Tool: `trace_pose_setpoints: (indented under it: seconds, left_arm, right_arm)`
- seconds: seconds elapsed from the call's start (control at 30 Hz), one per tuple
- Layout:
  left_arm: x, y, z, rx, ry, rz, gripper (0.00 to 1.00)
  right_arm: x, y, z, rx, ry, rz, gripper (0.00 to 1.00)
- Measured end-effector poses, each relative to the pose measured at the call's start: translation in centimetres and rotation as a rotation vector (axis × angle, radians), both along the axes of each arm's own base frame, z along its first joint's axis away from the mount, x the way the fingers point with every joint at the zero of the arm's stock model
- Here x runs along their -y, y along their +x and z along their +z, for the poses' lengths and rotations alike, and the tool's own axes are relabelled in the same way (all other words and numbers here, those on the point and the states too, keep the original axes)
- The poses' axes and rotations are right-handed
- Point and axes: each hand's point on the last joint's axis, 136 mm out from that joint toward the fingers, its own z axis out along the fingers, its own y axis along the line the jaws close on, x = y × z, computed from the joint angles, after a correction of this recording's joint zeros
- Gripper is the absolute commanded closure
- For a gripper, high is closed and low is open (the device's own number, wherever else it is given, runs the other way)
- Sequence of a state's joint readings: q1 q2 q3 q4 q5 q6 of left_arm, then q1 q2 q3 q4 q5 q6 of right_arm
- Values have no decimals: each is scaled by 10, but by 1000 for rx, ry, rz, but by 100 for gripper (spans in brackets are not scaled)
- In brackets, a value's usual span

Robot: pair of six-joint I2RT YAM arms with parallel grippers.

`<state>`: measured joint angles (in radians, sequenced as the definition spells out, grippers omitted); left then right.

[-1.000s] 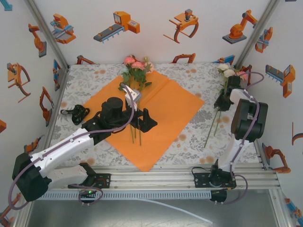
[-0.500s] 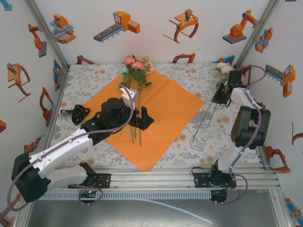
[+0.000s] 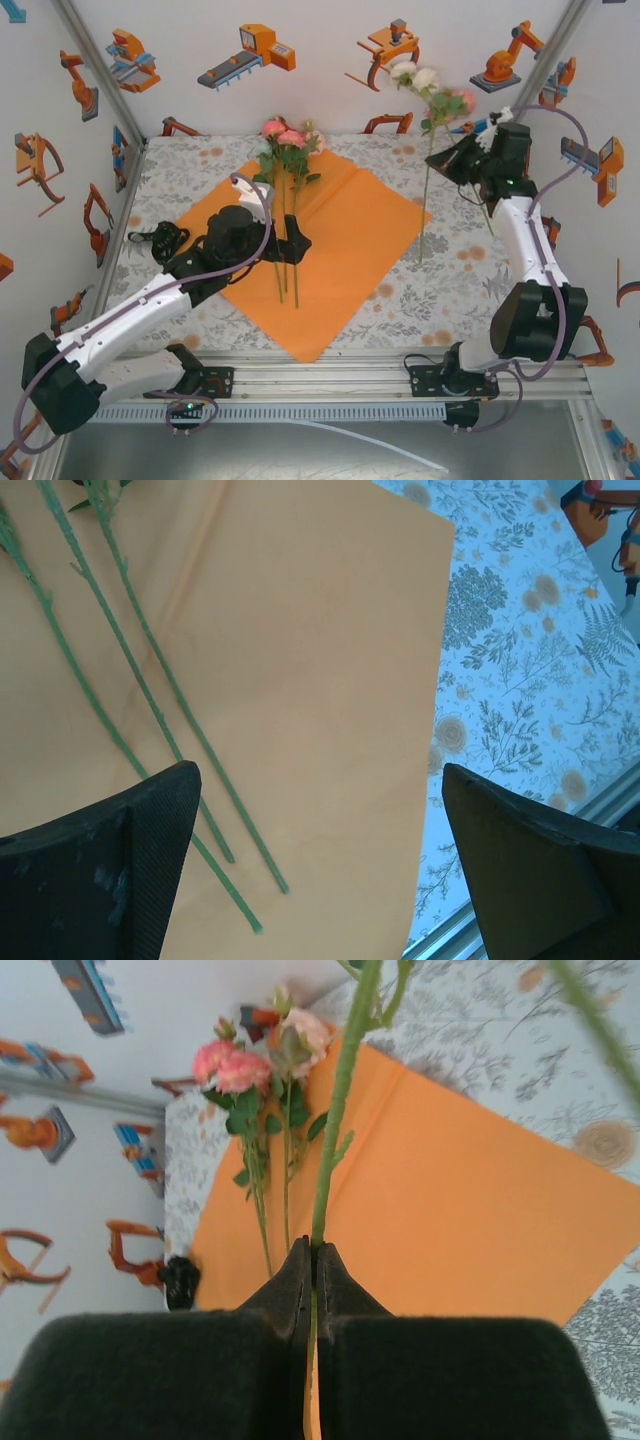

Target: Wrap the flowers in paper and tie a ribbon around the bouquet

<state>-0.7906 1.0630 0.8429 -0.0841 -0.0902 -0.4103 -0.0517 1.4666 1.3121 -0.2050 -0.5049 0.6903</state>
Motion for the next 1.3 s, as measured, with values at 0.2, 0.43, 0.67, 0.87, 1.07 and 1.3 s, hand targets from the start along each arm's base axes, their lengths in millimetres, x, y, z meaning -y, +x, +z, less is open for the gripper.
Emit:
trace_pose_setpoints:
  seconds: [0.2, 0.43, 0.67, 0.87, 1.07, 1.3]
  left_arm:
    - [-6, 3, 0, -10, -11, 23, 1]
    - [-16, 3, -1, -18, -30, 50, 1]
    - [-16, 5, -5, -37, -38, 55, 1]
    - [-15, 6, -6, -47, -48, 55, 1]
    - [-15, 6, -7, -56, -53, 56, 1]
    - [-16, 9, -10, -70, -54, 67, 1]
  right_arm:
    - [39, -1, -41, -73, 54, -119, 100]
    - [45, -11, -89, -208, 81, -146, 100]
    - [25, -22, -40, -110, 146, -76, 100]
    - [13, -30, 14, -7, 158, -26, 100]
    - [3, -40, 29, 18, 90, -5, 100]
    - [17, -46, 37, 35, -56, -74, 100]
